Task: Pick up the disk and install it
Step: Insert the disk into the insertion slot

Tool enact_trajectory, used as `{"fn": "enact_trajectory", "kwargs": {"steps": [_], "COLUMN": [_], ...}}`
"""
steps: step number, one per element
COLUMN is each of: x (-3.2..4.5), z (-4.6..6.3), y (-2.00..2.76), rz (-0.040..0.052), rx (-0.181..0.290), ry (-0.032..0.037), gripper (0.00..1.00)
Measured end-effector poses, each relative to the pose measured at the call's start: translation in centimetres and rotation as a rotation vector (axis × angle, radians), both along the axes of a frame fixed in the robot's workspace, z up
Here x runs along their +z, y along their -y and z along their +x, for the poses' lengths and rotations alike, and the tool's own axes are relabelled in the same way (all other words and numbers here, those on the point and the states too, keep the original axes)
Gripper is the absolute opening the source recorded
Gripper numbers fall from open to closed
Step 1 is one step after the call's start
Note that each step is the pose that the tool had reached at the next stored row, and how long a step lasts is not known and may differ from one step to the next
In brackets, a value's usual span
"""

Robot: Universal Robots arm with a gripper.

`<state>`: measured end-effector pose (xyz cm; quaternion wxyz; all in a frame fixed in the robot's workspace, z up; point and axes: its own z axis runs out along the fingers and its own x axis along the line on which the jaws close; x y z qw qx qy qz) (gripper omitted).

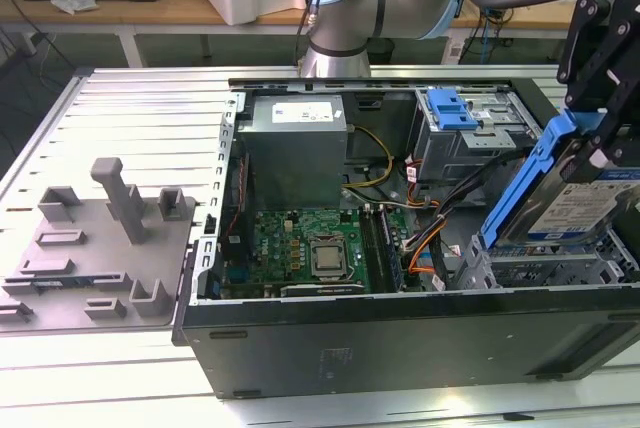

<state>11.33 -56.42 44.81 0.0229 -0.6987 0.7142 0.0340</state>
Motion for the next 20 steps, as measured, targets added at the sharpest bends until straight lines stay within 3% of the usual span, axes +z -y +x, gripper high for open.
{"fn": "enact_trajectory", "kwargs": {"steps": [20], "x": [-0.38], "z": [0.0], "y": [0.0], "rz": [0.0001], "rx": [0.0], "ry": [0.0], "gripper": [0.37]}}
